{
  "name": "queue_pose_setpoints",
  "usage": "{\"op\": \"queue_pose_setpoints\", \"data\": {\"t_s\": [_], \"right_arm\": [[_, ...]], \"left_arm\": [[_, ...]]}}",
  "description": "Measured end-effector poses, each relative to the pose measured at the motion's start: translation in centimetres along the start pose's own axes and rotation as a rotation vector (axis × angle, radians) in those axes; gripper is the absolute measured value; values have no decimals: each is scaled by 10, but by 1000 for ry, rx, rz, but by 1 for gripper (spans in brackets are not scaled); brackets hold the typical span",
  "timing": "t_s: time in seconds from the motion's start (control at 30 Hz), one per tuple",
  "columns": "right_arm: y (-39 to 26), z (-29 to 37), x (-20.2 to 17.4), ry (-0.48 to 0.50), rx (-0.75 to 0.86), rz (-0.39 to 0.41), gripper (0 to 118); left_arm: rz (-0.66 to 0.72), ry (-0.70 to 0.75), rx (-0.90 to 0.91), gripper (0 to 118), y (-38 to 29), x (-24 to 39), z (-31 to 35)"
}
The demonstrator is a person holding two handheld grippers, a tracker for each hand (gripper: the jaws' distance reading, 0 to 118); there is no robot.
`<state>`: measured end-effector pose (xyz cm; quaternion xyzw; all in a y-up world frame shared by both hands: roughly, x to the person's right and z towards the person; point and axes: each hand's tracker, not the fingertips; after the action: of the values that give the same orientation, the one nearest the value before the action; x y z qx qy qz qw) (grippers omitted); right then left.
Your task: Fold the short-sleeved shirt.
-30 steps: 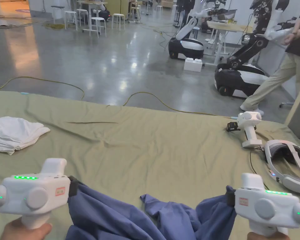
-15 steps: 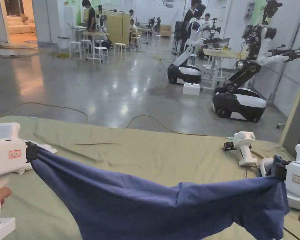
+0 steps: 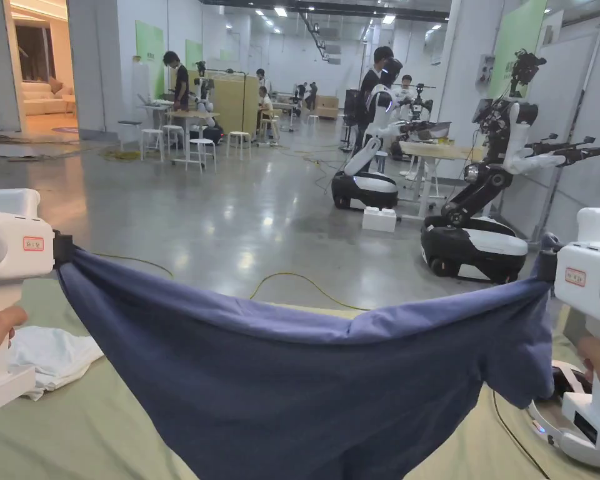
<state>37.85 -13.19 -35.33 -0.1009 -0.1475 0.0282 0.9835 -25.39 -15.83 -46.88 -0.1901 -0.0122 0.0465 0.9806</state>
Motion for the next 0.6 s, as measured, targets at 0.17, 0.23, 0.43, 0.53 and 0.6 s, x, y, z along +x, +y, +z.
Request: {"op": "queue_pose_setpoints", "data": {"t_s": [0.17, 0.23, 0.43, 0.53, 0.6], "right_arm": [[32, -20, -1, -25, 40, 20, 3], [37, -20, -3, -33, 52, 31, 3], [9, -23, -1, -10, 42, 20, 4], [-23, -24, -3, -6, 2, 27, 4], [-47, -21, -4, -10, -31, 42, 4]], "left_arm": [[-7, 12, 34, 8, 29, -4, -12], [11, 5, 46, 8, 33, -9, -16], [25, -8, 23, 8, 0, -20, -31], [18, -22, -16, 8, -39, -22, -36], [0, -22, -54, 8, -68, -22, -40]]}}
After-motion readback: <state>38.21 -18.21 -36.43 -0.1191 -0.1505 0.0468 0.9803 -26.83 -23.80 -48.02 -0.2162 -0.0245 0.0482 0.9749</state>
